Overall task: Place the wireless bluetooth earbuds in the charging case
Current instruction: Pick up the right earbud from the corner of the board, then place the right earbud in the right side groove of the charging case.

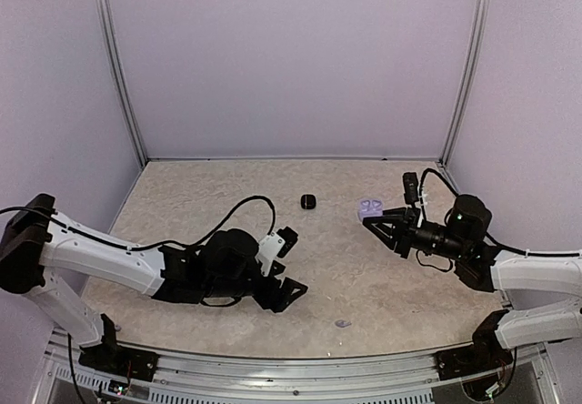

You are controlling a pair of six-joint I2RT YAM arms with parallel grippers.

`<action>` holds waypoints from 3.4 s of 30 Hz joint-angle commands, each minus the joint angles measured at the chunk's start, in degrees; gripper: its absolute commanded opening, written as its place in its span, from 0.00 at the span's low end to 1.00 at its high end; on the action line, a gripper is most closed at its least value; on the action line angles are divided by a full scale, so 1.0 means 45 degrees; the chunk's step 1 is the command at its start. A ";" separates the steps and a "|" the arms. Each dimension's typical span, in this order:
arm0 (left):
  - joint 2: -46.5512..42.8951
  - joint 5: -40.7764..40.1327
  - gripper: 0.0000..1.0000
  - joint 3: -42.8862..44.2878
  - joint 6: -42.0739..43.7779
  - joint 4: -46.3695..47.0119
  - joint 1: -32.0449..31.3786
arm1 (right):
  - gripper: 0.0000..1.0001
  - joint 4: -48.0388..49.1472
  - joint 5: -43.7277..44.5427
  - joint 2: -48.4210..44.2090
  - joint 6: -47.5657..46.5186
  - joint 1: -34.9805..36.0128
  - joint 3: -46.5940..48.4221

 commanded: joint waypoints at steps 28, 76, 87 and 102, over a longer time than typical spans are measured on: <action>0.7065 0.5240 0.51 0.3606 0.8058 0.2432 -0.0980 | 0.00 -0.3454 -0.0286 -0.1821 -0.1527 -0.0580 0.0118; -0.1117 0.9340 0.04 0.4477 -0.3426 -0.2679 0.2076 | 0.00 0.2923 0.2001 0.0619 -1.0339 0.2854 -0.0480; -0.0081 1.0135 0.02 0.5358 -0.4876 -0.2294 0.2069 | 0.00 0.2813 0.3693 0.1457 -1.1479 0.4466 0.0044; 0.0900 0.9844 0.00 0.6049 -0.5623 -0.3136 0.2068 | 0.00 0.2897 0.4929 0.1561 -1.2280 0.5347 0.0037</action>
